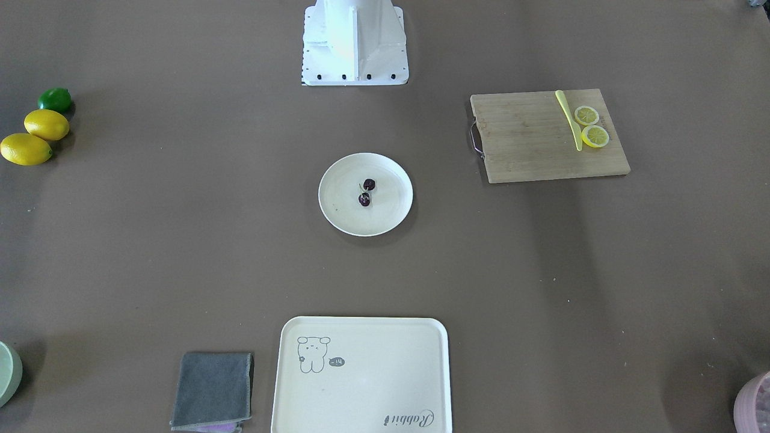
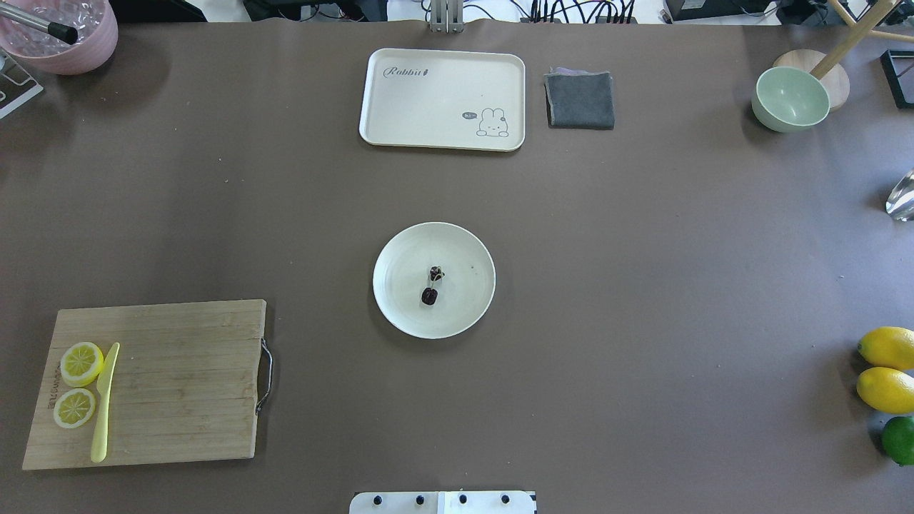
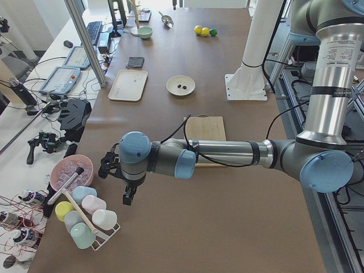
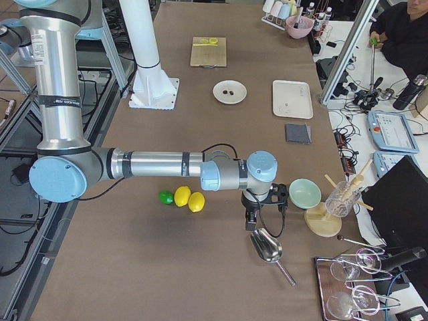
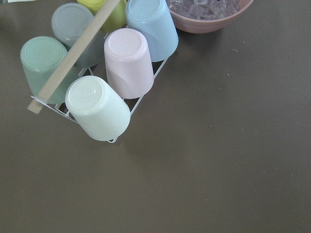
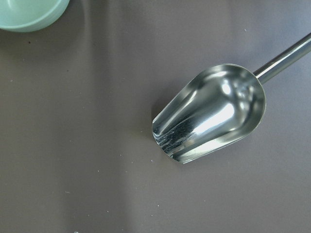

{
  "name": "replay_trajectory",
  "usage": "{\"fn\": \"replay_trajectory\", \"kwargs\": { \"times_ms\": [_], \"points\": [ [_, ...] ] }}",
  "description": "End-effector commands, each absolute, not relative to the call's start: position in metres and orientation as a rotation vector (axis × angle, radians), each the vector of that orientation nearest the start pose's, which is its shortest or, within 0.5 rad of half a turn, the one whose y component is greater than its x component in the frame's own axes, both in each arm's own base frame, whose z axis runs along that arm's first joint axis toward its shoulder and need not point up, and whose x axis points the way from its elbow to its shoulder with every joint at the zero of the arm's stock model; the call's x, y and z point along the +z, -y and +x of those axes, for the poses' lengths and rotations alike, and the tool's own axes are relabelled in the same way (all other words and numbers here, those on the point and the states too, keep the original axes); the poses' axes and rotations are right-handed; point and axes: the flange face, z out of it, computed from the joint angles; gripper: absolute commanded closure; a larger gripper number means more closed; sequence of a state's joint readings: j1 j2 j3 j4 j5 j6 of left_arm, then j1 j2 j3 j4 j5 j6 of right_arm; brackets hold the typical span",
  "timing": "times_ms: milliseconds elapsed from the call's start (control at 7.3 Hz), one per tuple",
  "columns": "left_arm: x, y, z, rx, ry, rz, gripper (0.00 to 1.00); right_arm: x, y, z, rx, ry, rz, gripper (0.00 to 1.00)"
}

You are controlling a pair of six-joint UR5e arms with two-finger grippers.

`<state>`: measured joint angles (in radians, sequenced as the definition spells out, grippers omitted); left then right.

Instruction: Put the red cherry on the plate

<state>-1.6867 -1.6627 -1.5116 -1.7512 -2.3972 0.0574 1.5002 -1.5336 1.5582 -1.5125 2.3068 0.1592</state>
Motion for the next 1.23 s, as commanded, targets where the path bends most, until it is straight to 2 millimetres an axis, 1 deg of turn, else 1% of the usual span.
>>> {"fn": "replay_trajectory", "kwargs": {
  "times_ms": [0, 137, 685, 1096],
  "points": [
    [0.618, 0.532, -0.122, 0.019, -0.804, 0.265, 0.02, 0.642, 0.518, 0.03, 0.058, 0.737, -0.004, 0.0],
    [0.618, 0.532, -0.122, 0.019, -0.804, 0.265, 0.02, 0.635, 0.522, 0.03, 0.051, 0.737, 0.009, 0.0],
    [0.616, 0.533, -0.121, 0.021, -0.803, 0.267, 0.02, 0.622, 0.536, 0.029, 0.042, 0.735, 0.035, 0.0],
    [0.617, 0.532, -0.121, 0.021, -0.803, 0.267, 0.02, 0.622, 0.536, 0.029, 0.043, 0.737, 0.034, 0.0]
  ]
}}
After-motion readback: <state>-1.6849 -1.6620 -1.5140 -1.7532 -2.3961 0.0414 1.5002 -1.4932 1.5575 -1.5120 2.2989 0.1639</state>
